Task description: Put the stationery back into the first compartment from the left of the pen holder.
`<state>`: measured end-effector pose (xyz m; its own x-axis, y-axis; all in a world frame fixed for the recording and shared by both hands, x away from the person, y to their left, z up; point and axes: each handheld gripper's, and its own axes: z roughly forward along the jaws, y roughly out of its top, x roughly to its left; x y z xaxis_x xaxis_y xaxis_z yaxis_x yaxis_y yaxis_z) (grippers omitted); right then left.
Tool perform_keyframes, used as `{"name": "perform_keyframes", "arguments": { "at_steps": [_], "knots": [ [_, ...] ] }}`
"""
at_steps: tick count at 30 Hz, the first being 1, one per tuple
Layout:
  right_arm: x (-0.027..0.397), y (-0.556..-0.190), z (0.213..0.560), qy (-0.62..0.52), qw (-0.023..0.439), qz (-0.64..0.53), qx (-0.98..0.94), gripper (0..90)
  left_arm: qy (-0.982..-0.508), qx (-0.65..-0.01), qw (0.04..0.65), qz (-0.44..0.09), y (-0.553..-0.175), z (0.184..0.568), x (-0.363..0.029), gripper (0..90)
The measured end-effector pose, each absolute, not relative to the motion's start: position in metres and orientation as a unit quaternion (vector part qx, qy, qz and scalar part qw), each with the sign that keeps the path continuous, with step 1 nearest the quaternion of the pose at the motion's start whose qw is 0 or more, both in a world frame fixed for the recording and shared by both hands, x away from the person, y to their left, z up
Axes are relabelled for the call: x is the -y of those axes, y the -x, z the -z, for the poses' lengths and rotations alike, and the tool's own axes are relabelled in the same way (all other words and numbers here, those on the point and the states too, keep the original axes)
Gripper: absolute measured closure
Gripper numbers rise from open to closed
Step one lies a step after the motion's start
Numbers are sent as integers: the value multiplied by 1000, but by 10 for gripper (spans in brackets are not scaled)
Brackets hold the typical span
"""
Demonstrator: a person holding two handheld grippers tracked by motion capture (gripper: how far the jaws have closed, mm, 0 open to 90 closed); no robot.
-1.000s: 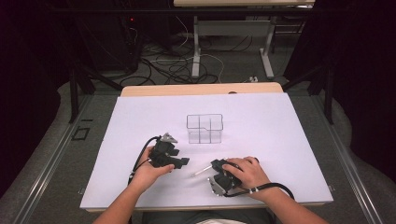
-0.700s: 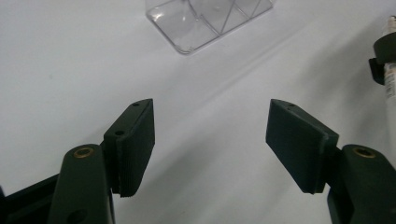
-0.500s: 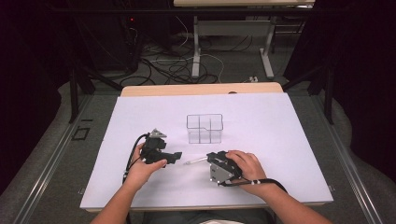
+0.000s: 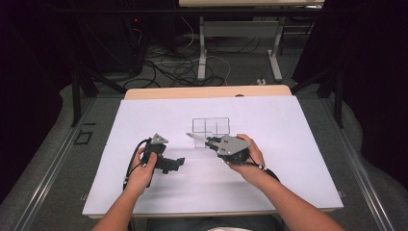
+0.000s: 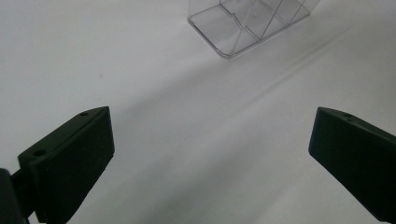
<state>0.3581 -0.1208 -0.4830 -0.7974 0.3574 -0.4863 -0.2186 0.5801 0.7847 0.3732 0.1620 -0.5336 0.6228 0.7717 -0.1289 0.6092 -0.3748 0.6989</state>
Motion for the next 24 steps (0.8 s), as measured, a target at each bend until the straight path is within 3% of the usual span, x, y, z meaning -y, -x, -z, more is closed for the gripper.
{"name": "perform_keyframes", "arguments": {
  "at_steps": [14,24],
  "knots": [
    [101,-398,452,-141,255,-532,-795,790,-813,-427,379,-117,-377,533,-170,4],
    [85,-427,452,-215,219,-552,-776,790,-810,-430,381,-116,-376,534,-171,5]
  ]
}}
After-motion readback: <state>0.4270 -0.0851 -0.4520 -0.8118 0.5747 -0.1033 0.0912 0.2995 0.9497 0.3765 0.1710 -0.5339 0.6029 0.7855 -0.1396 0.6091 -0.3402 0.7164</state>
